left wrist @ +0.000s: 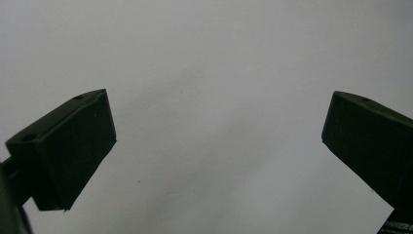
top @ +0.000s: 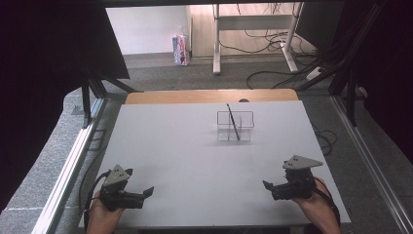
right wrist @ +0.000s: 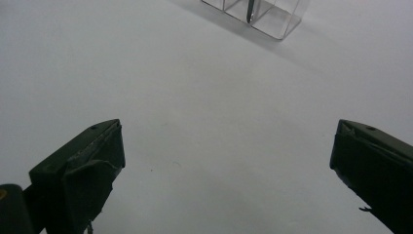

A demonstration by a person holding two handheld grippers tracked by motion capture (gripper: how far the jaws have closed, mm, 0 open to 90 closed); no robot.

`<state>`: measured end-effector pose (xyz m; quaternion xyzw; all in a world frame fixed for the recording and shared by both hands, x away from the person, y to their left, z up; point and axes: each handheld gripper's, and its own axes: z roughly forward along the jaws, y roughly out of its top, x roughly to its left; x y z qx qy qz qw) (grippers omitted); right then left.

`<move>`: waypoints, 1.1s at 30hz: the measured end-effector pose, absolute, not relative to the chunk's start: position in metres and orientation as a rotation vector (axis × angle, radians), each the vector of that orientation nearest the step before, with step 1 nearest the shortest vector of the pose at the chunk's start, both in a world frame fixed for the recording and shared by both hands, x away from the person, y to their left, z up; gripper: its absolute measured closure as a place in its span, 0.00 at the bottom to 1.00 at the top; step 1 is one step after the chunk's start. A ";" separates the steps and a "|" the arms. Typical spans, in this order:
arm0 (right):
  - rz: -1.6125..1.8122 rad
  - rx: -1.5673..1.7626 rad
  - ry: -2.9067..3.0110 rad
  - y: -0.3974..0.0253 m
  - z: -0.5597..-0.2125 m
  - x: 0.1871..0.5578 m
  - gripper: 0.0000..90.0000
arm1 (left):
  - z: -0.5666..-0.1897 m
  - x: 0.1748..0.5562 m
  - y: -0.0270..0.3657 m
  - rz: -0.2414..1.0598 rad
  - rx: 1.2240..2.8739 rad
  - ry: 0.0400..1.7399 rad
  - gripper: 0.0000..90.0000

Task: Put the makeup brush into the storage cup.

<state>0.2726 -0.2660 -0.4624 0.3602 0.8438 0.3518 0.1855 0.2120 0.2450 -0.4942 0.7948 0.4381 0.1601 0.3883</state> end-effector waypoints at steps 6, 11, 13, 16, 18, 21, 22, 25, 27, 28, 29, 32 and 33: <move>0.972 1.022 2.374 -0.272 -0.463 0.269 0.00 | -0.494 0.212 0.245 0.411 2.021 1.113 0.00; 0.963 1.030 2.370 -0.278 -0.463 0.267 0.00 | -0.494 0.212 0.245 0.411 2.021 1.112 0.00; 0.957 1.039 2.369 -0.280 -0.463 0.265 0.00 | -0.494 0.212 0.245 0.411 2.021 1.113 0.00; 0.951 1.047 2.369 -0.283 -0.464 0.264 0.00 | -0.494 0.212 0.245 0.411 2.022 1.113 0.00; 0.948 1.054 2.366 -0.285 -0.465 0.262 0.00 | -0.494 0.212 0.245 0.411 2.023 1.113 0.00; 0.947 1.062 2.362 -0.288 -0.466 0.261 0.00 | -0.494 0.212 0.245 0.410 2.023 1.113 0.00; 0.946 1.070 2.362 -0.289 -0.466 0.260 0.00 | -0.494 0.212 0.245 0.410 2.023 1.113 0.00; 0.938 1.080 2.363 -0.292 -0.467 0.258 0.00 | -0.494 0.212 0.245 0.411 2.024 1.113 0.00; 0.935 1.082 2.361 -0.294 -0.468 0.257 0.00 | -0.494 0.212 0.245 0.410 2.024 1.114 0.00; 0.934 1.086 2.362 -0.295 -0.468 0.257 0.00 | -0.494 0.212 0.245 0.411 2.025 1.114 0.00; 0.935 1.097 2.362 -0.296 -0.468 0.256 0.00 | -0.494 0.212 0.245 0.411 2.026 1.113 0.00; 0.929 1.111 2.363 -0.299 -0.470 0.255 0.00 | -0.494 0.212 0.244 0.412 2.026 1.113 0.00; 0.924 1.113 2.364 -0.300 -0.470 0.255 0.00 | -0.495 0.212 0.244 0.411 2.026 1.114 0.00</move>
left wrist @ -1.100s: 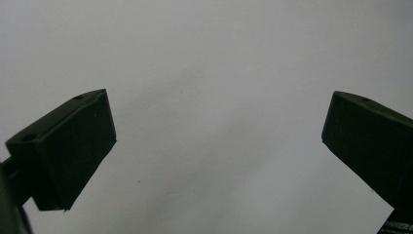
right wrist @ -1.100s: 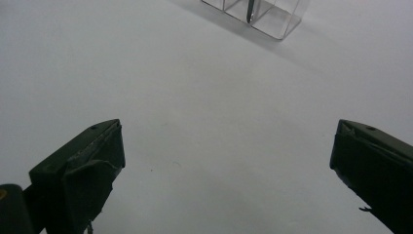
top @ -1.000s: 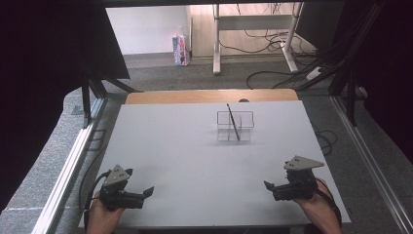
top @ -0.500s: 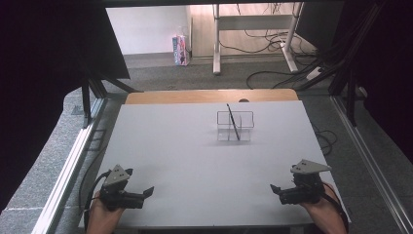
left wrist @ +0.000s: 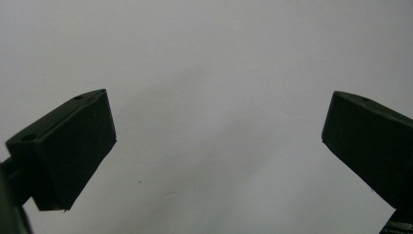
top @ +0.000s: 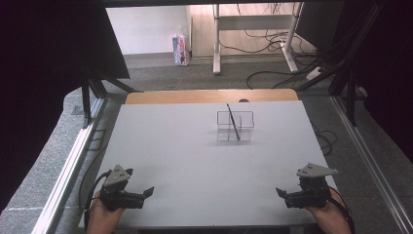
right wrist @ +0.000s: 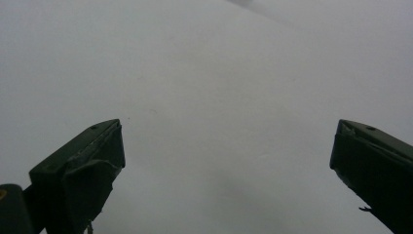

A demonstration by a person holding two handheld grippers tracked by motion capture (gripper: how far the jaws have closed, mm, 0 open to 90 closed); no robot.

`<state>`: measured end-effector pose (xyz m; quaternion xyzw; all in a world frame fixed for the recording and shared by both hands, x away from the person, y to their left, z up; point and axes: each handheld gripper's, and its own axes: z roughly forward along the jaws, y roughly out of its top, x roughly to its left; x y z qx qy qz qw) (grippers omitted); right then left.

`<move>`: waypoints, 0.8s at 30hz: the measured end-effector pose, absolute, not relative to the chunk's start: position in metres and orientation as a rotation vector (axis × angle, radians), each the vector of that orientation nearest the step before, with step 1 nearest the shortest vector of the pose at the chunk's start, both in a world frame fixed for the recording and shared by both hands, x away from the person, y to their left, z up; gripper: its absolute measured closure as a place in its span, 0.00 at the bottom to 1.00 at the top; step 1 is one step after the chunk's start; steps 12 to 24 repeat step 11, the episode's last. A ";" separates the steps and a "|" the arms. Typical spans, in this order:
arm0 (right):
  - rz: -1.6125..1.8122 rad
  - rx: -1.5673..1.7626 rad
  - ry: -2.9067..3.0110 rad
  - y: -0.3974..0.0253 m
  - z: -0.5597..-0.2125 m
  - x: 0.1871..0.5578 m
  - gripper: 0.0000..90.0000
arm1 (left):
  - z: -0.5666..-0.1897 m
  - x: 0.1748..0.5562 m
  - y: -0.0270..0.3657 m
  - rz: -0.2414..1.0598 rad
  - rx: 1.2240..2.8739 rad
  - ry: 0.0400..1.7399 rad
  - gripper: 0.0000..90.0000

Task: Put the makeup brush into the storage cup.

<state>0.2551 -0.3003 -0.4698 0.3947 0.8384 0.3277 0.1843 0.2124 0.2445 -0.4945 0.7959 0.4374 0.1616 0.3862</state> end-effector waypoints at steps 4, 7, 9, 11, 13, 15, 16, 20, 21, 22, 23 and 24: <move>0.936 1.131 2.356 -0.303 -0.470 0.254 0.00 | -0.495 0.212 0.245 0.412 2.028 1.113 0.00; 0.937 1.144 2.355 -0.304 -0.470 0.255 0.00 | -0.495 0.212 0.245 0.412 2.029 1.115 0.00; 0.933 1.141 2.360 -0.304 -0.470 0.255 0.00 | -0.495 0.213 0.244 0.413 2.031 1.114 0.00; 0.924 1.141 2.363 -0.304 -0.471 0.255 0.00 | -0.494 0.213 0.244 0.414 2.029 1.113 0.00; 0.924 1.141 2.363 -0.304 -0.471 0.255 0.00 | -0.494 0.213 0.244 0.414 2.029 1.113 0.00; 0.924 1.141 2.363 -0.304 -0.471 0.255 0.00 | -0.494 0.213 0.244 0.414 2.029 1.113 0.00; 0.924 1.141 2.363 -0.304 -0.471 0.255 0.00 | -0.494 0.213 0.244 0.414 2.029 1.113 0.00; 0.924 1.141 2.363 -0.304 -0.471 0.255 0.00 | -0.494 0.213 0.244 0.414 2.029 1.113 0.00; 0.924 1.141 2.363 -0.304 -0.471 0.255 0.00 | -0.494 0.213 0.244 0.414 2.029 1.113 0.00; 0.924 1.141 2.363 -0.304 -0.471 0.255 0.00 | -0.494 0.213 0.244 0.414 2.029 1.113 0.00; 0.924 1.141 2.363 -0.304 -0.471 0.255 0.00 | -0.494 0.213 0.244 0.414 2.029 1.113 0.00; 0.924 1.141 2.363 -0.304 -0.471 0.255 0.00 | -0.494 0.213 0.244 0.414 2.029 1.113 0.00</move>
